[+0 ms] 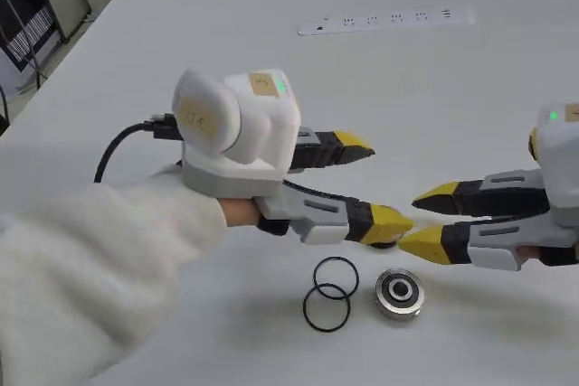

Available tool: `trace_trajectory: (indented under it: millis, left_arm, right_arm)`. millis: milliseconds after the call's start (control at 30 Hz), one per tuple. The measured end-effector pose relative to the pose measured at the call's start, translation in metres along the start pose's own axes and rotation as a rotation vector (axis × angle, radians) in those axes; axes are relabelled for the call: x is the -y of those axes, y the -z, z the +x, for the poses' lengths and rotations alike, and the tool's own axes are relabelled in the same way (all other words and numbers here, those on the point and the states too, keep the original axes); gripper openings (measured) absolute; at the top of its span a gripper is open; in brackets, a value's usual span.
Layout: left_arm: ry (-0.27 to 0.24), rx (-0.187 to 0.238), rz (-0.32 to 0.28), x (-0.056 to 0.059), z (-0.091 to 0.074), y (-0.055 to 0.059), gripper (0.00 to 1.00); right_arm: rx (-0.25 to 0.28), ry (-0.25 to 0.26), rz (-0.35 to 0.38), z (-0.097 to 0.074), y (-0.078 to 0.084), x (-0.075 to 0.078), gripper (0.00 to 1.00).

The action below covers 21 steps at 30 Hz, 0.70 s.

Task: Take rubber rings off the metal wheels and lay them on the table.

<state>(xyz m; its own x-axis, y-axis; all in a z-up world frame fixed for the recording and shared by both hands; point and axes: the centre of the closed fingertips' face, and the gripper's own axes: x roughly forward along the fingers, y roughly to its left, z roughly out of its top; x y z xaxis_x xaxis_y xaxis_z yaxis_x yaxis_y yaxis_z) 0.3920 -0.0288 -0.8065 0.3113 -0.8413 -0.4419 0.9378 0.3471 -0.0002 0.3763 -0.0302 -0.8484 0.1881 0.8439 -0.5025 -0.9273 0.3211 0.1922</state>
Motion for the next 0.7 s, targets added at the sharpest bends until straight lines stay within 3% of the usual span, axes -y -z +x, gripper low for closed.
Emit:
trace_trajectory:
  millis: [233, 333, 533, 700]
  left_arm:
    - [-0.003, -0.023, -0.022, -0.002, 0.006, 0.012, 0.34]
    - [-0.026, -0.084, -0.011, -0.007, 0.008, 0.026, 0.27]
    - [0.008, -0.083, -0.021, 0.001, 0.011, 0.03, 0.24]
    - [0.014, -0.121, -0.01, 0.004, 0.014, 0.04, 0.19]
  right_arm:
    - [-0.003, -0.001, 0.006, 0.002, 0.002, 0.001, 0.31]
    - [-0.006, -0.003, 0.005, 0.003, 0.003, 0.0, 0.31]
    - [-0.006, -0.003, 0.002, 0.005, 0.002, 0.0, 0.3]
    - [-0.012, -0.005, -0.009, 0.007, 0.003, -0.001, 0.28]
